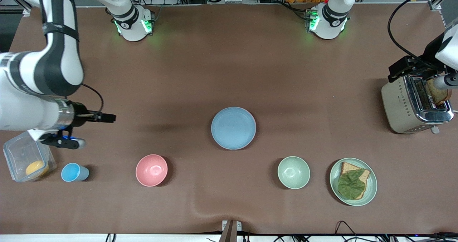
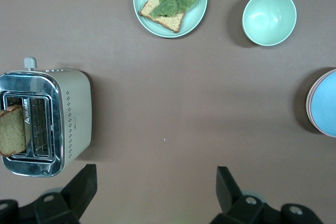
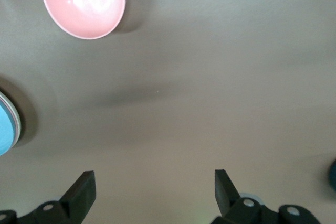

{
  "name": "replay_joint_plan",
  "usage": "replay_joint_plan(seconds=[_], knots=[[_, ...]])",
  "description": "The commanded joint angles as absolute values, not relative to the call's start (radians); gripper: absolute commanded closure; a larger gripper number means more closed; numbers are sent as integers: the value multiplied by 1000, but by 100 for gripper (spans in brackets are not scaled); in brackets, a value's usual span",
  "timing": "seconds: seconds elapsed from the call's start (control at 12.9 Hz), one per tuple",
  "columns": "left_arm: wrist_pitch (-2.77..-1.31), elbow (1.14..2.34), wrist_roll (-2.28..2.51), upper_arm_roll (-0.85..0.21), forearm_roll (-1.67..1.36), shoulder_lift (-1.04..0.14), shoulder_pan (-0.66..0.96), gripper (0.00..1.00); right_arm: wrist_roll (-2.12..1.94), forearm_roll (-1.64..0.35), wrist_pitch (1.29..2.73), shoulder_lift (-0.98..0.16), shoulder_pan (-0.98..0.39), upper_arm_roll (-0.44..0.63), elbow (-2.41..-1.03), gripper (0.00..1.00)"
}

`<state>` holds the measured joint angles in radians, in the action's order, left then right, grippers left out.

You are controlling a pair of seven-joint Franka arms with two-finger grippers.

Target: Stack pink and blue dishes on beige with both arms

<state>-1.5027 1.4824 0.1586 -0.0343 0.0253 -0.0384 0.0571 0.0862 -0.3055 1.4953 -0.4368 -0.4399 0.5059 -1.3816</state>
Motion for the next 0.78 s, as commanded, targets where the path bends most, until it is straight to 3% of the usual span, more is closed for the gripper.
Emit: replay_joint_plan(seconds=[0.0,0.39,0.7], knots=[[-1480,1480,149,-34,9,-32,58,0,61,-197,1485,-313,-248,322,-1423,0],[-1468,1477,152,-34,12,-32,60,0,67,-28,1493,-97,-57,100,-1526,0],[-1468,1477,149,-35,12,-29,55,0,64,14,1483,-70,-46,106,-1514,0]])
